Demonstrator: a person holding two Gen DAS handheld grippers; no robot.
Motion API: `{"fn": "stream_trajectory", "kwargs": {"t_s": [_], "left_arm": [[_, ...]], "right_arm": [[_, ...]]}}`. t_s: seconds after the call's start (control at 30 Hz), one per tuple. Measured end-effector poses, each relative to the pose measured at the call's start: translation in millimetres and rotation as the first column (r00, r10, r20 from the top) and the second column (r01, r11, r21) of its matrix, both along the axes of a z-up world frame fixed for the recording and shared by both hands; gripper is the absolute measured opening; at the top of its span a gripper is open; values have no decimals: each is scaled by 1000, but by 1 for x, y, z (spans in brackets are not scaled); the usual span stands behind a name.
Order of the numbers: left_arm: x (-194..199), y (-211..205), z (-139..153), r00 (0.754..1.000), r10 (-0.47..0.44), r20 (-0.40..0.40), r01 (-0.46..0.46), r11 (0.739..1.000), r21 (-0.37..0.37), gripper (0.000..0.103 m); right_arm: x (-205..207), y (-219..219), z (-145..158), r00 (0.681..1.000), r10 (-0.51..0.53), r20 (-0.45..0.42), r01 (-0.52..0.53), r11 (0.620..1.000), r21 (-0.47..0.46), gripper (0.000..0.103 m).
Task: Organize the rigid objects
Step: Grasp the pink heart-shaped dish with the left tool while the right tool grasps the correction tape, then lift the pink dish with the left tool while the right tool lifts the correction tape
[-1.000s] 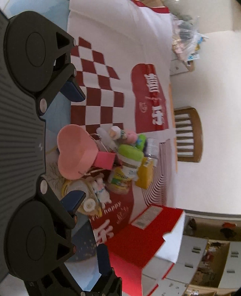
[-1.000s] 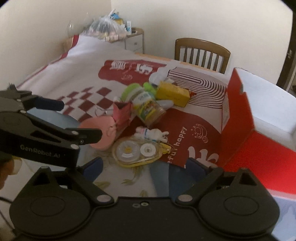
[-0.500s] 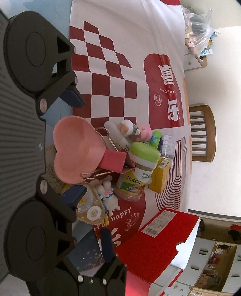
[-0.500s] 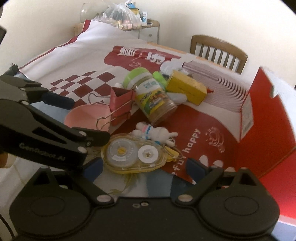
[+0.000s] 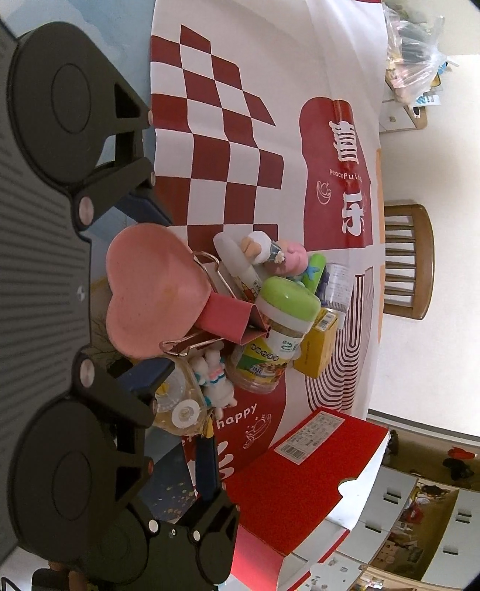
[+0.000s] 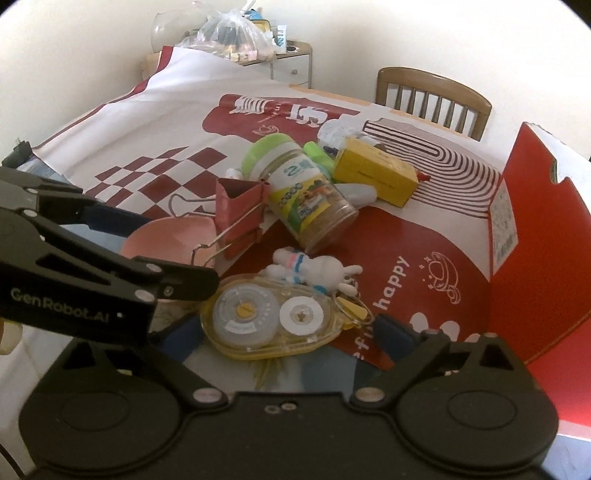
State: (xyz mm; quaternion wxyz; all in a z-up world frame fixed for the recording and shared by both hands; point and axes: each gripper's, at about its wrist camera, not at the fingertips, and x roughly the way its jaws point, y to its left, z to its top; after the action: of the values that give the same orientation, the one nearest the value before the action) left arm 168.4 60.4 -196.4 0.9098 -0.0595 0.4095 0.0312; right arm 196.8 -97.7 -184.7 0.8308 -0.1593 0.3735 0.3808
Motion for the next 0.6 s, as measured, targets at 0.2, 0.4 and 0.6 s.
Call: {"fn": "stream_trajectory", "kwargs": {"t_s": [0.2,0.4,0.6], "left_arm": [[-5,3,1,1000,1,-15,-1,1000,-6,77],[-19,5,4,999,11,-37,-12,1000,-23,77],[-30,5,17,1000,0,-20,0,1000,-31,77]], "right_arm": [[-6,-5,6,1000,4,1,-4,1000,-2,71],[-13,-17,11,1000,-10,-26,10,1000,11,71],[-14,-25,20,995,-30,-100,32,999,22,33]]}}
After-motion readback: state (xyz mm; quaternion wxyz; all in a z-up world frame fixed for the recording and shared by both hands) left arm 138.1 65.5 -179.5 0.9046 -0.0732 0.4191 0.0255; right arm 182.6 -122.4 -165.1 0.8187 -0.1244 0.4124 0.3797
